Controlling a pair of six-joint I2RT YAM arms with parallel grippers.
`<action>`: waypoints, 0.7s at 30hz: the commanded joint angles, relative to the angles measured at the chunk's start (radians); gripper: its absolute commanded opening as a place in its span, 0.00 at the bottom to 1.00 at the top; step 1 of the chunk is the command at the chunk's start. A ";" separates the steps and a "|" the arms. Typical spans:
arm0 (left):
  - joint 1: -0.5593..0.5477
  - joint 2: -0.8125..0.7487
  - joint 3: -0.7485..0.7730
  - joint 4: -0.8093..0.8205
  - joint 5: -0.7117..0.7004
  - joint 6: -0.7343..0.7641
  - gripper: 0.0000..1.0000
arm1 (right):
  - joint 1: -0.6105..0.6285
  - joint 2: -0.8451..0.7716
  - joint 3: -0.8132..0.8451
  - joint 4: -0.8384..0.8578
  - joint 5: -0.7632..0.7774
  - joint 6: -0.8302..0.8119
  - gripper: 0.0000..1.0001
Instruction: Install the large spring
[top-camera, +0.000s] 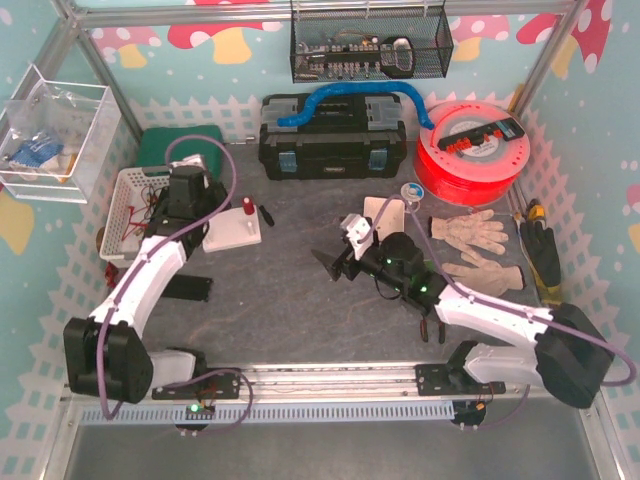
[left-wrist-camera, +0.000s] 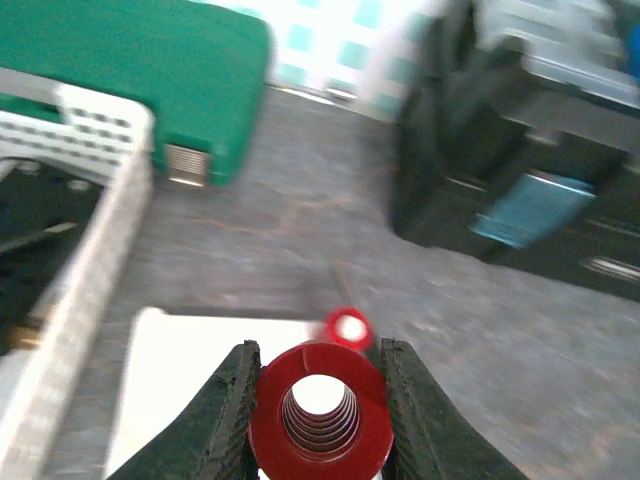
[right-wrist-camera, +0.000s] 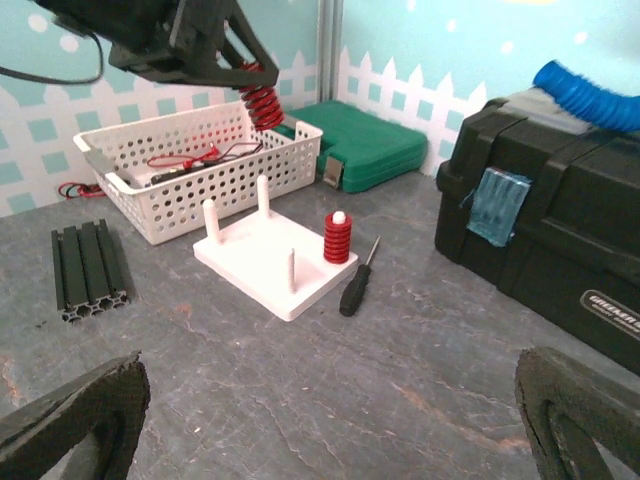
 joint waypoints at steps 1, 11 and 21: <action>0.037 0.064 0.054 0.001 -0.217 0.038 0.00 | 0.003 -0.096 -0.061 -0.036 0.041 -0.005 0.99; 0.112 0.202 0.060 0.051 -0.221 0.024 0.00 | 0.001 -0.126 -0.100 -0.003 0.083 -0.029 0.99; 0.138 0.291 0.051 0.138 -0.153 0.032 0.00 | 0.001 -0.129 -0.103 -0.002 0.087 -0.045 0.99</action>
